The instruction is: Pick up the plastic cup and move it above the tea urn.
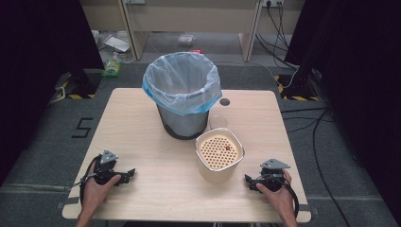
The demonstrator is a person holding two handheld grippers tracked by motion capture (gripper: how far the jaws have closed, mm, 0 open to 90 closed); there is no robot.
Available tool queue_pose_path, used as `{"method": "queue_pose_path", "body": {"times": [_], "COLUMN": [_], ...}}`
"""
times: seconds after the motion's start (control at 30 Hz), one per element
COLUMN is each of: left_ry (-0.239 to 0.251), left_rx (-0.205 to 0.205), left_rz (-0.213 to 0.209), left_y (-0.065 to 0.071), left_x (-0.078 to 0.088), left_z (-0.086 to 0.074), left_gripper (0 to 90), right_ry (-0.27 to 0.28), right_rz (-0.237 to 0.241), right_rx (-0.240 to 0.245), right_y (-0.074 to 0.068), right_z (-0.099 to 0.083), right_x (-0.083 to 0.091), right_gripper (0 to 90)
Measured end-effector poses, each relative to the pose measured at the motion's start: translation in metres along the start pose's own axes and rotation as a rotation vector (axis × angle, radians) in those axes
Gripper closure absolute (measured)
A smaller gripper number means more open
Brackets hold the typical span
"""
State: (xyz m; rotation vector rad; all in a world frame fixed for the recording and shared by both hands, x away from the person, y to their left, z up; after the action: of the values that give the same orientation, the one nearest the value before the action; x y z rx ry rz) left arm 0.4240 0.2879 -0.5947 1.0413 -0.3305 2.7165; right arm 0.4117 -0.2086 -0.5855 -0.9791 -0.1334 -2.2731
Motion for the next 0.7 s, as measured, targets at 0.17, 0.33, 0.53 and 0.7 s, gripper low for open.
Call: {"method": "queue_pose_path", "body": {"times": [0.17, 0.33, 0.53, 0.7], "left_ry": [0.000, 0.000, 0.000, 0.000], "left_rx": [0.000, 0.000, 0.000, 0.000], "left_rz": [0.000, 0.000, 0.000, 0.000], "left_y": [0.000, 0.000, 0.000, 0.000], "left_x": [0.000, 0.000, 0.000, 0.000], "left_z": [0.000, 0.000, 0.000, 0.000], "left_gripper": [0.0, 0.0, 0.0, 0.0], "right_ry": [0.011, 0.023, 0.057, 0.092], "right_rz": [-0.001, -0.013, -0.046, -0.052], "right_rx": [-0.015, -0.013, -0.012, -0.030], "right_y": [0.002, 0.006, 0.013, 0.019], "right_z": [0.000, 0.002, 0.011, 0.026], "right_x": [0.002, 0.006, 0.016, 0.027], "right_gripper": [16.9, 19.4, 20.7, 23.3]}}
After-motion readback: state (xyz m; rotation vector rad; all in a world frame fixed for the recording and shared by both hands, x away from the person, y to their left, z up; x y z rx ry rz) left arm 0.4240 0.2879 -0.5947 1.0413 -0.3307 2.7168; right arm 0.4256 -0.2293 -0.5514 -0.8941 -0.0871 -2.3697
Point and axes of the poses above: each handheld gripper's, and its own axes: x roughly backward along the jaws, z roughly out of its top, y roughly to its right, the point moved 10 cm from there along -x, roughly forward along the jaws, and after that the axes turned 13 degrees about z, right-handed, at the moved point
